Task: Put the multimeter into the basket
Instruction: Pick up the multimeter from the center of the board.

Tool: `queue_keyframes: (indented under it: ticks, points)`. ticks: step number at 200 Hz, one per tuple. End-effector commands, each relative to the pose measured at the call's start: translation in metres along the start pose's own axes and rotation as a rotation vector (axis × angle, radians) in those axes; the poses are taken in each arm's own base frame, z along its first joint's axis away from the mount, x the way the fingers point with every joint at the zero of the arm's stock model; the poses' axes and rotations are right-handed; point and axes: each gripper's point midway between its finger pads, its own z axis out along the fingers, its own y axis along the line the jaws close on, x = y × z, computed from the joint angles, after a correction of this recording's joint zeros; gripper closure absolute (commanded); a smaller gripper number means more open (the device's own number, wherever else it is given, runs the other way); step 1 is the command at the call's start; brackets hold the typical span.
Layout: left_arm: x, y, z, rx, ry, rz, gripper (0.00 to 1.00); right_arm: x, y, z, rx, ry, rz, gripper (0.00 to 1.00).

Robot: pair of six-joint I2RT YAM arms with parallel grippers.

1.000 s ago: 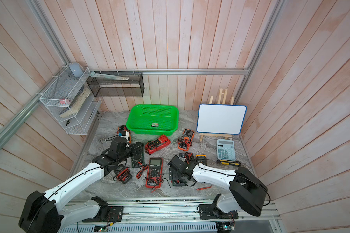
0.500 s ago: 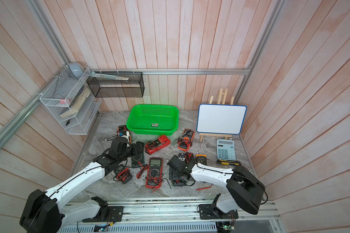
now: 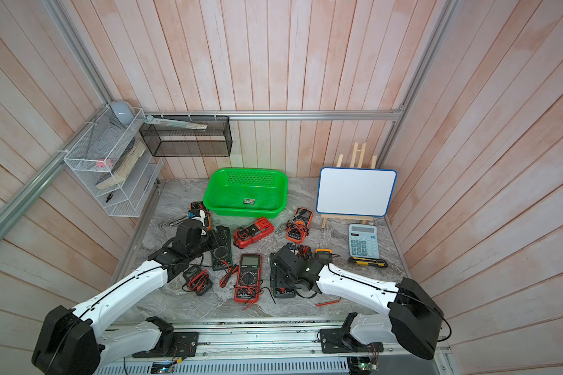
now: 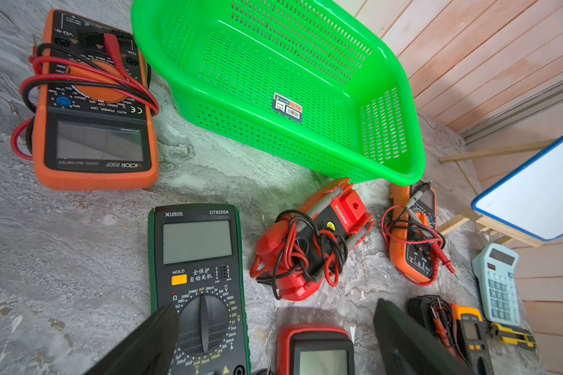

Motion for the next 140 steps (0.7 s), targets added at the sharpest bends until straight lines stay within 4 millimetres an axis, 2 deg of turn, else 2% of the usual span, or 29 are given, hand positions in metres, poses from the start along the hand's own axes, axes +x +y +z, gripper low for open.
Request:
queue_keyframes:
  ticks: [1,25,48,73,108,140]
  points:
    - [-0.019,-0.012,-0.008,0.054,-0.044,-0.019,0.00,-0.031,0.025,-0.026,-0.065,-0.104,-0.006,0.58]
    - [-0.023,-0.013,-0.009,0.059,-0.050,-0.015,0.00,-0.060,0.040,-0.042,-0.089,-0.204,-0.020,0.58]
    - [-0.029,-0.013,-0.010,0.062,-0.063,-0.005,0.00,-0.101,0.051,-0.053,-0.152,-0.287,-0.003,0.58]
    - [-0.039,-0.016,-0.011,0.065,-0.083,0.010,0.01,-0.160,0.060,-0.065,-0.219,-0.394,0.017,0.58]
    - [-0.051,-0.021,-0.009,0.062,-0.094,0.068,0.00,-0.243,0.074,-0.079,-0.207,-0.532,-0.022,0.58]
    - [-0.055,-0.021,-0.003,0.049,-0.090,0.095,0.00,-0.311,0.069,-0.067,-0.154,-0.603,-0.021,0.57]
